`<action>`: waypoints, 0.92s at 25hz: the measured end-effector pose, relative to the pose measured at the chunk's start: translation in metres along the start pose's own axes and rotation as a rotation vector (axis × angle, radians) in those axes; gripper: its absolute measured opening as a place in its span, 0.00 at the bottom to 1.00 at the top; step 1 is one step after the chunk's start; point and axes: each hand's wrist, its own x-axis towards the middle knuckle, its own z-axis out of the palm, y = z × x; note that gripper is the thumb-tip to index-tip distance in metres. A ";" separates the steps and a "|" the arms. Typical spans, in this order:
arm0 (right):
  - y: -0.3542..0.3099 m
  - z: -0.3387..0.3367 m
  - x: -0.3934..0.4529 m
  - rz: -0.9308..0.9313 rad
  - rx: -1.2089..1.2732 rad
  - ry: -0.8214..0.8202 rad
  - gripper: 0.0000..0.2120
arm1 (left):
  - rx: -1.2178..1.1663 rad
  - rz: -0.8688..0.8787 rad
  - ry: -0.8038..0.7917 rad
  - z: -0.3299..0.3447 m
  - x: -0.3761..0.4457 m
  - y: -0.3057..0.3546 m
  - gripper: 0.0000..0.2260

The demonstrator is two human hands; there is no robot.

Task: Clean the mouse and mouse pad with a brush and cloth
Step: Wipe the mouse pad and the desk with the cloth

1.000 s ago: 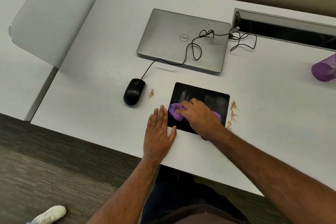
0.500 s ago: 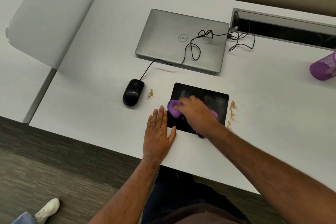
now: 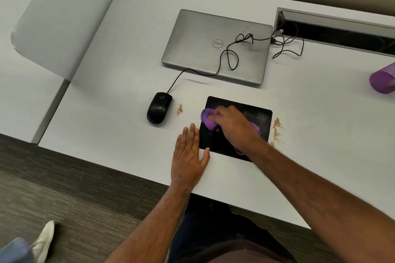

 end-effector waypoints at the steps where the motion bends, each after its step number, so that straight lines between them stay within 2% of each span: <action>1: -0.009 0.006 -0.013 -0.054 0.019 -0.013 0.23 | -0.017 -0.002 -0.006 0.000 0.000 0.000 0.34; 3: -0.015 0.011 -0.027 -0.145 0.064 -0.084 0.26 | -0.041 -0.012 -0.013 0.000 0.000 0.000 0.34; 5: -0.003 0.005 -0.014 -0.171 0.022 -0.071 0.26 | -0.022 -0.008 -0.008 0.001 0.000 0.000 0.34; 9: 0.029 -0.013 0.032 0.023 -0.001 0.011 0.24 | 0.002 -0.010 -0.011 -0.001 0.000 0.001 0.34; 11: 0.023 -0.009 0.033 0.041 0.022 0.018 0.23 | 0.002 -0.008 -0.010 -0.001 0.000 0.001 0.34; 14: -0.006 0.011 -0.002 -0.051 0.016 0.007 0.20 | -0.013 -0.007 -0.009 0.000 0.000 0.001 0.34; 16: -0.020 0.020 -0.026 -0.116 0.074 -0.062 0.23 | -0.061 -0.020 -0.025 0.000 0.001 0.000 0.35; 18: -0.014 0.018 -0.028 -0.189 0.062 -0.127 0.27 | -0.074 -0.018 -0.024 0.000 0.000 0.000 0.35; 20: 0.000 0.008 -0.013 -0.237 -0.015 -0.134 0.26 | -0.037 -0.013 -0.008 0.000 0.000 0.001 0.35; 23: 0.027 -0.008 0.020 -0.118 -0.067 -0.046 0.23 | 0.002 -0.001 -0.005 0.000 0.000 0.001 0.34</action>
